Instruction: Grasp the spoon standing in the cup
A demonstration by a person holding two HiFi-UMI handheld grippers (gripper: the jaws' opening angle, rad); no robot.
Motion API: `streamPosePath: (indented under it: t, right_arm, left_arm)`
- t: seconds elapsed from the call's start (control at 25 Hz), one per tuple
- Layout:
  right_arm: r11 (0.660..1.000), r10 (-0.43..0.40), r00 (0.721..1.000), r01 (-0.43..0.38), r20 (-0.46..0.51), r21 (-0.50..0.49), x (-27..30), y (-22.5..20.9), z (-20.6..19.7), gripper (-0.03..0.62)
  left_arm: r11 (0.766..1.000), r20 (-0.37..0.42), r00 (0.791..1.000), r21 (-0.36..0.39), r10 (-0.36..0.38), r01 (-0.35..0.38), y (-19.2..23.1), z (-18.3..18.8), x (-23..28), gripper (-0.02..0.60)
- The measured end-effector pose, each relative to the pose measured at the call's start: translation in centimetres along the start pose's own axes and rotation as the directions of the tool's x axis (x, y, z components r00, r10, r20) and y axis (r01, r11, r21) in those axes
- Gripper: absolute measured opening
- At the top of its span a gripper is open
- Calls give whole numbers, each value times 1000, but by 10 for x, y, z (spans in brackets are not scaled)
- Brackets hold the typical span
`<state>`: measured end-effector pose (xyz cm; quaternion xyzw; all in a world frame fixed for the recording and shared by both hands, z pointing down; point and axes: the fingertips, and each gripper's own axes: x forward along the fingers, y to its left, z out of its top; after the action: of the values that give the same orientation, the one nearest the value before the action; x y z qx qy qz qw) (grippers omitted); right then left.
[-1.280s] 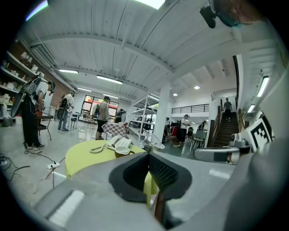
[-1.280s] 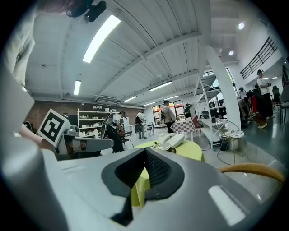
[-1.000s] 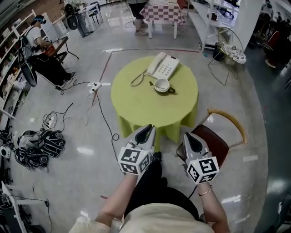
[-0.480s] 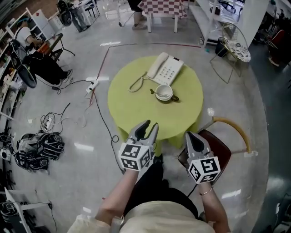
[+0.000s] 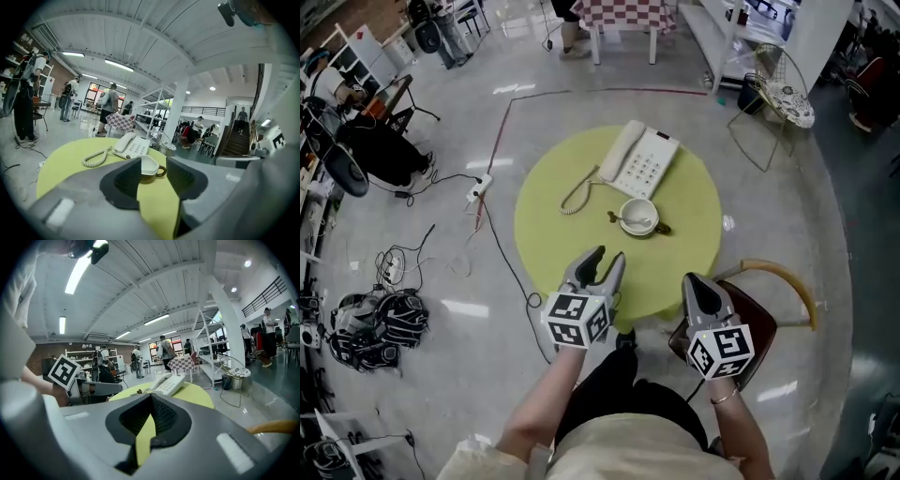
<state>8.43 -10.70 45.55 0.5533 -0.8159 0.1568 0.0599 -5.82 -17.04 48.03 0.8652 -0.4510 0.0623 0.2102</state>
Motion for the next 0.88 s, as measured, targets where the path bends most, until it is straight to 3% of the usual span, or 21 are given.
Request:
streamPosePath:
  t: [0.24, 0.88]
  right_arm:
    - [1000, -29, 1000, 29, -2, 11, 21, -10, 5, 0]
    - [999, -5, 999, 7, -54, 35, 72, -45, 8, 0]
  left_arm:
    - [1000, -31, 1000, -26, 2, -3, 16, -5, 26, 177]
    - [988, -128, 990, -128, 66, -82, 51, -24, 94, 207]
